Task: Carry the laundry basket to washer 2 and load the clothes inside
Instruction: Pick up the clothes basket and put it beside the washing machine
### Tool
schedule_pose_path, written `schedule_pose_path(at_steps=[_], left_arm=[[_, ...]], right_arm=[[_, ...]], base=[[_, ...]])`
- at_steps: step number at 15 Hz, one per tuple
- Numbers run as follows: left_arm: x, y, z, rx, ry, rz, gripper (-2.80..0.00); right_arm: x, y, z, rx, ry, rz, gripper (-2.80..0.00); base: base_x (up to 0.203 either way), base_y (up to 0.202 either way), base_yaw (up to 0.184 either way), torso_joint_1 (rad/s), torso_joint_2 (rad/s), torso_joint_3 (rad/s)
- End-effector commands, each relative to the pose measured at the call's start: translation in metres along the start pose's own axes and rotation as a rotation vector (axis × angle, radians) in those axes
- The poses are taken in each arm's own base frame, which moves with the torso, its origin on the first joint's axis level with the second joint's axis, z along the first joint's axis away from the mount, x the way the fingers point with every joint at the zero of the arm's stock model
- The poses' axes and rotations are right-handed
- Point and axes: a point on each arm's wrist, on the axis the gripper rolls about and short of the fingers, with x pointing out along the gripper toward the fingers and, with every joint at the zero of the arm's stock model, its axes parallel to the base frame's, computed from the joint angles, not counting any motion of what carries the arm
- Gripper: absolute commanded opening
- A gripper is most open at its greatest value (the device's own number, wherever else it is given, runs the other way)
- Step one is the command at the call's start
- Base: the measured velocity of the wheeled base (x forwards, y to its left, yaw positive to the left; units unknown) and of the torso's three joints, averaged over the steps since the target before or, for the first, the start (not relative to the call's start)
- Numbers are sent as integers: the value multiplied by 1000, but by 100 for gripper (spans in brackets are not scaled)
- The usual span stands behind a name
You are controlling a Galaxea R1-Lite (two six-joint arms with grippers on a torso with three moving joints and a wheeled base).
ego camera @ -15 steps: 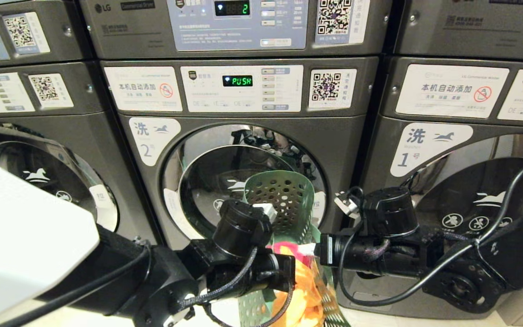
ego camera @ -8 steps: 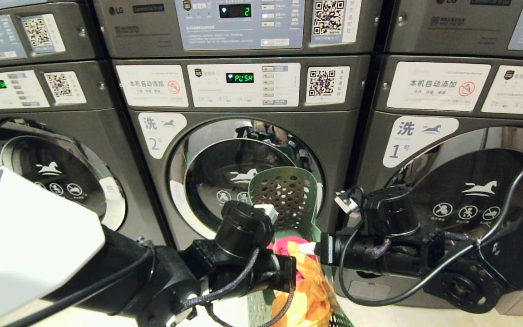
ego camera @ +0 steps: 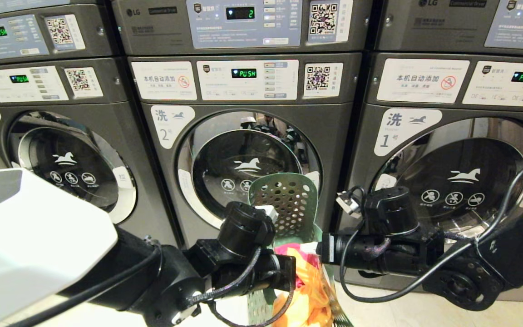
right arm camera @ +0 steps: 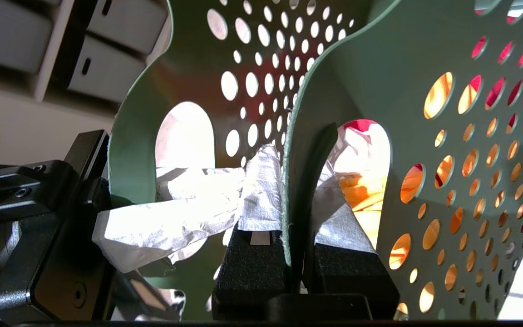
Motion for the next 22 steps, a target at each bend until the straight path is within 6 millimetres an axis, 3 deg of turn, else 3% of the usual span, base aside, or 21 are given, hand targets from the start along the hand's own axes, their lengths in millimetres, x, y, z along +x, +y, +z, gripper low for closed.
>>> schedule_pose_path(at_steps=[1,7,17,22], left_arm=[[5,-1,0,-2,0,-2,-280],[41,-19,9,25,-22,-46,-280],[118,-53,4,86,-4,-130,-280],[145,-66,0,98,2,-149,-280]], right_arm=[[0,-2,2,4,-18,-13,-280],[-23,-42,20,73,-134,-186,-280],[-46,-79,9,161,-125,-297,-280],[-50,-102,7,177,-190,-321,-280]], base=[[0,0,0,0,0,0],[0,0,0,0,0,0],[0,0,0,3,1,-96],[0,0,0,3,1,-193]])
